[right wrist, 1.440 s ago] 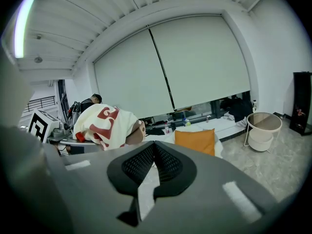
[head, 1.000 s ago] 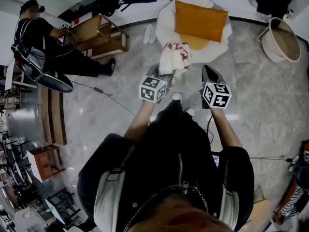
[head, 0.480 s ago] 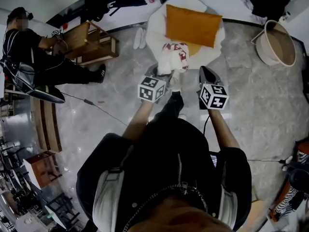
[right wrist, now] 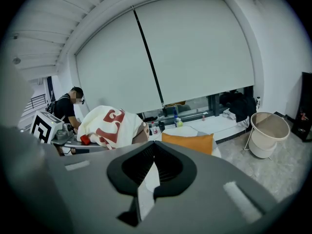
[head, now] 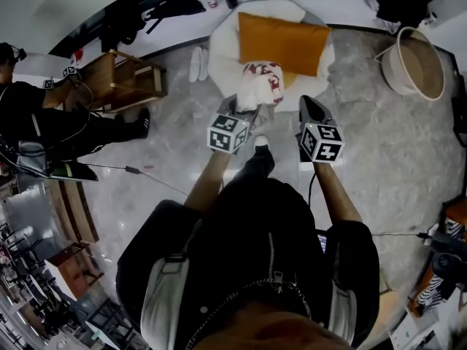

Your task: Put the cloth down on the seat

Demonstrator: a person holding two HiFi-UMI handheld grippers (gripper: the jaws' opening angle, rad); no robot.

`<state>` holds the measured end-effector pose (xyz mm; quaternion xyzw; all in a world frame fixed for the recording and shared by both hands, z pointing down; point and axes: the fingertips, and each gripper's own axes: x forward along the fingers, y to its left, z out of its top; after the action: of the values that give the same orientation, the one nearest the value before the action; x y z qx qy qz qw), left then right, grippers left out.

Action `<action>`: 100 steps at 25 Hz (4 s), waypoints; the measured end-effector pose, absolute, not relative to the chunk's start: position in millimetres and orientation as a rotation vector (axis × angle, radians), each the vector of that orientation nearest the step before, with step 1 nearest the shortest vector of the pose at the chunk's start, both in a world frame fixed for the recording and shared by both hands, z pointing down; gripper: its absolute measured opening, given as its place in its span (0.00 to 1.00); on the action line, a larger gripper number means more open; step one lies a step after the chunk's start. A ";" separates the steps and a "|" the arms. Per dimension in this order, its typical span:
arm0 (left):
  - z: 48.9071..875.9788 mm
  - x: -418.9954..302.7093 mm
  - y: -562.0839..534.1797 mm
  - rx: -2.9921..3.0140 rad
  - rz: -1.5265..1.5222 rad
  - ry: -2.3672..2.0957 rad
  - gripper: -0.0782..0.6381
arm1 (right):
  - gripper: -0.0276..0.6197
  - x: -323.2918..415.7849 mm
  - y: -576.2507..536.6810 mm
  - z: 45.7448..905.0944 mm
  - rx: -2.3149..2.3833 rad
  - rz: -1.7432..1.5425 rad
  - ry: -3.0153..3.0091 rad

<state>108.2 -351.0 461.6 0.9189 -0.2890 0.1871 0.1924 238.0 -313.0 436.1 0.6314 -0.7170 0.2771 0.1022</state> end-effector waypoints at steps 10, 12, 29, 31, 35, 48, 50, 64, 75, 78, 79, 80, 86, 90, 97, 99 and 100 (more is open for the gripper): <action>494.8 127.7 -406.6 2.576 0.589 -0.717 0.32 | 0.05 250.5 -368.9 462.5 1.836 0.845 -2.046; 501.2 130.6 -413.4 2.573 0.600 -0.700 0.32 | 0.05 252.1 -376.5 467.6 1.830 0.848 -2.033; 581.9 166.3 -470.9 2.522 0.691 -0.713 0.32 | 0.05 295.7 -431.2 522.2 1.824 0.901 -2.035; 599.9 169.5 -478.8 2.517 0.697 -0.721 0.32 | 0.05 300.9 -440.9 537.3 1.814 0.899 -2.047; 640.9 176.6 -500.6 2.518 0.716 -0.741 0.32 | 0.05 314.4 -465.2 576.0 1.810 0.845 -2.052; 822.2 190.2 -537.1 2.519 0.815 -0.777 0.32 | 0.05 342.0 -514.4 702.1 1.855 0.763 -2.121; 855.6 192.9 -538.9 2.515 0.851 -0.772 0.32 | 0.05 344.0 -518.6 720.4 1.871 0.770 -2.131; 1018.0 224.2 -545.2 2.408 0.990 -0.776 0.35 | 0.05 362.7 -505.6 789.7 1.813 0.713 -2.119; 1118.9 232.1 -549.0 2.255 1.045 -0.755 0.42 | 0.05 372.8 -516.4 822.7 1.806 0.763 -2.124; 1143.5 231.1 -543.7 2.200 1.068 -0.744 0.43 | 0.05 375.0 -515.7 832.4 1.799 0.777 -2.124; 1152.0 230.8 -540.9 2.181 1.078 -0.735 0.44 | 0.05 376.6 -514.9 836.1 1.795 0.781 -2.119; 1158.8 230.8 -537.8 2.167 1.085 -0.724 0.45 | 0.05 378.7 -513.6 839.8 1.792 0.786 -2.111; 1144.3 227.4 -530.4 2.171 1.066 -0.719 0.61 | 0.05 387.2 -506.5 839.9 1.770 0.837 -2.079; 1101.0 218.0 -524.1 2.169 1.026 -0.733 0.65 | 0.05 377.2 -501.6 813.8 1.732 0.863 -2.069; 978.9 212.2 -509.3 2.150 0.954 -0.734 0.56 | 0.05 355.7 -487.5 727.2 1.639 0.899 -2.073; 936.7 214.0 -506.8 2.163 0.945 -0.707 0.47 | 0.05 350.1 -485.4 697.5 1.618 0.901 -2.074; 915.4 213.8 -506.4 2.172 0.940 -0.700 0.41 | 0.05 347.2 -485.1 681.6 1.613 0.899 -2.077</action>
<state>213.8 -506.4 915.4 0.8306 -0.2678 0.3595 0.3304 347.2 -485.1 681.6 0.5709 -0.7351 0.3181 0.1805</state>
